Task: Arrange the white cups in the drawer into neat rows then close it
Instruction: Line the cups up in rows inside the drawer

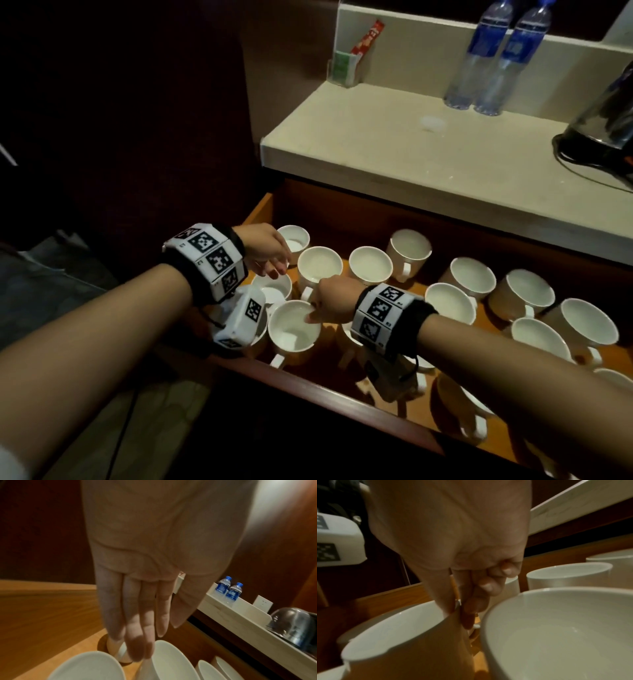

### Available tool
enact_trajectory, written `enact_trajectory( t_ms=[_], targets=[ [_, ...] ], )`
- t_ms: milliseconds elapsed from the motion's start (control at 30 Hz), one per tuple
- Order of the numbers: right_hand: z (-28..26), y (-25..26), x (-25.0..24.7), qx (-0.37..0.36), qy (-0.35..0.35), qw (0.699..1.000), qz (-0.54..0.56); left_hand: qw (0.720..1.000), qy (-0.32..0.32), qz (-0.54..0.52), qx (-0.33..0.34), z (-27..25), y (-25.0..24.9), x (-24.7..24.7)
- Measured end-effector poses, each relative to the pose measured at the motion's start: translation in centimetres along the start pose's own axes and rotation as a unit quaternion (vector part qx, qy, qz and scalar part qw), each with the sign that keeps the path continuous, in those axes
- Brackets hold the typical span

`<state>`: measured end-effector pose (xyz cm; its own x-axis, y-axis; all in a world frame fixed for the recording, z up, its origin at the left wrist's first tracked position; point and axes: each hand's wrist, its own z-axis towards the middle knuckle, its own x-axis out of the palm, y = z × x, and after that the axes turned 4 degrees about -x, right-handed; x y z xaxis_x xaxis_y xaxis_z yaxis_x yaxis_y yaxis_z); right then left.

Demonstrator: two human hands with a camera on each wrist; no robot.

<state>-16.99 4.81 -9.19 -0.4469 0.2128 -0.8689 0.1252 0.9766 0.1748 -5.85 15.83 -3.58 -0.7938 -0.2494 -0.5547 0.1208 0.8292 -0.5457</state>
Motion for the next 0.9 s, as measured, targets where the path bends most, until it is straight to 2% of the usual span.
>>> enact_trajectory(
  t_ms=[267, 400, 667, 733, 800, 900],
  targets=[
    [0.8, 0.0, 0.2, 0.015, -0.012, 1.000, -0.006, 1.000, 0.009, 0.001, -0.007, 0.6, 0.9, -0.6],
    [0.9, 0.0, -0.1, 0.015, 0.005, 1.000, -0.012, 1.000, 0.006, 0.003, -0.010, 0.7, 1.1, -1.0],
    [1.3, 0.3, -0.4, 0.023, 0.010, 0.999, -0.043, 1.000, -0.018, -0.013, -0.008, 0.8, 1.7, -2.7],
    [1.1, 0.5, -0.8, 0.027, -0.008, 0.998, -0.055, 1.000, -0.021, -0.014, -0.010, 0.8, 2.0, -3.1],
    [1.1, 1.2, -1.6, 0.017, -0.058, 0.997, -0.041, 1.000, -0.014, -0.011, -0.011, 0.7, 2.4, -3.5],
    [1.9, 2.7, -2.6, -0.062, -0.109, 0.992, 0.007, 1.000, -0.003, -0.016, -0.010, 0.5, 2.8, -4.2]
  ],
)
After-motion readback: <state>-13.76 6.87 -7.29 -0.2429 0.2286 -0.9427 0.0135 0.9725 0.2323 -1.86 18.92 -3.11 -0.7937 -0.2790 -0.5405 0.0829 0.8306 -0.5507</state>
